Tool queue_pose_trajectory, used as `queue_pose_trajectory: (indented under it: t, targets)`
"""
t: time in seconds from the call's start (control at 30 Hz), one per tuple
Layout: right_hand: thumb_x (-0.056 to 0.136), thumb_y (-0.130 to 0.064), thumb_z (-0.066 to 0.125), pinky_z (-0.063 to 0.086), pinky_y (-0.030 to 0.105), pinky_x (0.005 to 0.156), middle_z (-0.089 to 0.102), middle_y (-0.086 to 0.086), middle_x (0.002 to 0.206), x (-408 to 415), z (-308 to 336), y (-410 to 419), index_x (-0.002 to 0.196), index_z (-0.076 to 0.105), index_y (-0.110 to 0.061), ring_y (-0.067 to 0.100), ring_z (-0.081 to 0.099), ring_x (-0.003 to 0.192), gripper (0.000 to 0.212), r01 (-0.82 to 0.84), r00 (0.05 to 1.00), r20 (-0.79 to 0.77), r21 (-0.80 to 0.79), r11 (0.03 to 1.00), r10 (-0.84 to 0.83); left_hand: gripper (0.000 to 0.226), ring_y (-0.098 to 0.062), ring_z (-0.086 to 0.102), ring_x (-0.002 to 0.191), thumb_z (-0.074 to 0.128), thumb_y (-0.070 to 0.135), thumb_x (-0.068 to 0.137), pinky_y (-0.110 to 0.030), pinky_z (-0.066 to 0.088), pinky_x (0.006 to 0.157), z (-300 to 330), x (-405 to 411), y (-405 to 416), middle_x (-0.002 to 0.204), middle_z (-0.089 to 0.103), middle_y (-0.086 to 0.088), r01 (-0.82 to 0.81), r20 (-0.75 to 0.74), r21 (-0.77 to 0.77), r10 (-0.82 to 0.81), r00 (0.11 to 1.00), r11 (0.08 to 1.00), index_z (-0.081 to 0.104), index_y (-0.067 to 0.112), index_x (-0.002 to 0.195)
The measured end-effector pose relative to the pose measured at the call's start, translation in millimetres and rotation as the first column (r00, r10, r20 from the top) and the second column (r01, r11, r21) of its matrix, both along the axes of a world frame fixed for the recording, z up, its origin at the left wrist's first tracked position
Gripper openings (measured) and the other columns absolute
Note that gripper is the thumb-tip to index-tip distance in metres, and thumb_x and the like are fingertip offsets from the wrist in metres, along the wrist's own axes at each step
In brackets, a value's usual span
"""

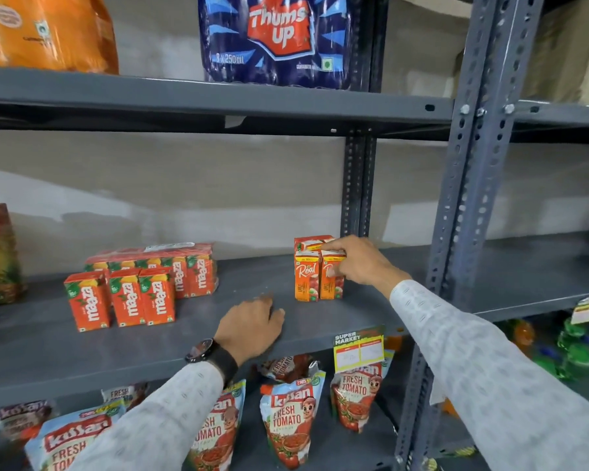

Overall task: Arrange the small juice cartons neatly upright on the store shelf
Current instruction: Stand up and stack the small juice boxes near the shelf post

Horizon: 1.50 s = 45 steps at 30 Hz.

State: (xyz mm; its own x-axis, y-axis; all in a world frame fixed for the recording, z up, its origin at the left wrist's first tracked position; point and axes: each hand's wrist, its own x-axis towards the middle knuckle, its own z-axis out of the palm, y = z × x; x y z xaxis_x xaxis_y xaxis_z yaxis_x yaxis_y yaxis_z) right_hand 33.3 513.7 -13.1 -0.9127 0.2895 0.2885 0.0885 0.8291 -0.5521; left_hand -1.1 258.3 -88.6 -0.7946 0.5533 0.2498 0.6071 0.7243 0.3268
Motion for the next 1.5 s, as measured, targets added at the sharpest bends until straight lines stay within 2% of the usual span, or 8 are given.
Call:
queue_pose_trajectory:
  t: [0.13, 0.2, 0.3, 0.43, 0.6, 0.93, 1.17, 1.5]
  targets:
    - [0.081, -0.01, 0.087, 0.061, 0.045, 0.091, 0.064, -0.007, 0.131, 7, -22, 13, 0.154, 0.044, -0.033, 0.015, 0.063, 0.116, 0.088, -0.063, 0.994, -0.098, -0.191, 0.98, 0.045, 0.065, -0.025, 0.052, 0.137, 0.065, 0.045, 0.097, -0.038, 0.041, 0.115, 12, -14, 29, 0.153, 0.053, -0.006, 0.021, 0.198, 0.306, -0.085, 0.976, 0.952, 0.046, 0.015, 0.152]
    - [0.082, -0.008, 0.086, 0.063, 0.044, 0.088, 0.068, -0.01, 0.125, 8, -36, 17, 0.146, 0.051, -0.036, 0.014, 0.066, 0.113, 0.078, -0.102, 0.988, -0.143, -0.316, 0.943, 0.059, 0.079, -0.023, 0.048, 0.141, 0.075, 0.042, 0.091, -0.042, 0.037, 0.119, 15, -21, 40, 0.157, 0.048, -0.005, 0.01, 0.297, 0.397, -0.138, 0.945, 0.918, 0.039, 0.014, 0.155]
    - [0.084, -0.007, 0.084, 0.065, 0.036, 0.079, 0.073, -0.013, 0.11, 7, -51, 19, 0.111, 0.062, -0.046, 0.013, 0.072, 0.105, 0.053, -0.14, 0.982, -0.179, -0.451, 0.882, 0.065, 0.061, -0.014, 0.06, 0.128, 0.08, 0.029, 0.087, -0.046, 0.04, 0.118, 13, -30, 51, 0.141, 0.064, 0.002, 0.018, 0.344, 0.511, -0.223, 0.912, 0.859, 0.057, 0.021, 0.143]
    - [0.089, -0.008, 0.08, 0.063, 0.03, 0.077, 0.074, -0.012, 0.107, 2, -59, 22, 0.106, 0.062, -0.044, 0.01, 0.073, 0.1, 0.043, -0.158, 0.973, -0.224, -0.473, 0.867, 0.055, 0.043, -0.011, 0.073, 0.105, 0.082, 0.019, 0.086, -0.042, 0.053, 0.105, 9, -32, 62, 0.114, 0.077, 0.004, -0.044, 0.337, 0.632, -0.224, 0.914, 0.773, 0.07, 0.018, 0.127]
    - [0.091, -0.005, 0.076, 0.065, 0.034, 0.077, 0.076, -0.008, 0.108, 0, -59, 28, 0.109, 0.064, -0.038, 0.01, 0.075, 0.098, 0.04, -0.195, 0.973, -0.209, -0.496, 0.846, 0.102, 0.044, 0.002, 0.071, 0.092, 0.085, 0.025, 0.083, -0.012, 0.051, 0.078, 6, -27, 68, 0.106, 0.077, 0.008, -0.091, 0.31, 0.635, -0.146, 0.939, 0.767, 0.071, 0.019, 0.124]
    - [0.093, -0.004, 0.073, 0.065, 0.04, 0.081, 0.072, -0.002, 0.114, 23, -55, 24, 0.127, 0.059, -0.024, 0.016, 0.073, 0.101, 0.041, -0.204, 0.976, -0.172, -0.471, 0.858, 0.137, 0.034, -0.005, 0.074, 0.089, 0.087, 0.028, 0.08, -0.026, 0.058, 0.089, 8, -13, 62, 0.099, 0.079, 0.008, -0.06, 0.298, 0.599, -0.153, 0.942, 0.799, 0.076, 0.021, 0.112]
    - [0.093, -0.008, 0.075, 0.063, 0.027, 0.069, 0.075, -0.007, 0.105, 64, -60, 25, 0.119, 0.063, -0.025, 0.007, 0.075, 0.09, 0.033, -0.218, 0.971, -0.187, -0.433, 0.875, 0.15, 0.03, 0.002, 0.073, 0.084, 0.087, 0.035, 0.079, -0.012, 0.055, 0.073, 0, 22, 53, 0.094, 0.079, 0.013, 0.008, 0.246, 0.599, -0.194, 0.95, 0.801, 0.075, 0.031, 0.106]
    - [0.093, -0.007, 0.075, 0.064, 0.03, 0.07, 0.075, -0.007, 0.106, 78, -60, 19, 0.115, 0.062, -0.027, 0.009, 0.075, 0.091, 0.032, -0.196, 0.974, -0.188, -0.424, 0.884, 0.126, 0.035, 0.005, 0.071, 0.083, 0.086, 0.038, 0.078, -0.012, 0.054, 0.071, 2, 33, 51, 0.096, 0.077, 0.015, 0.008, 0.239, 0.569, -0.174, 0.955, 0.822, 0.074, 0.029, 0.109]
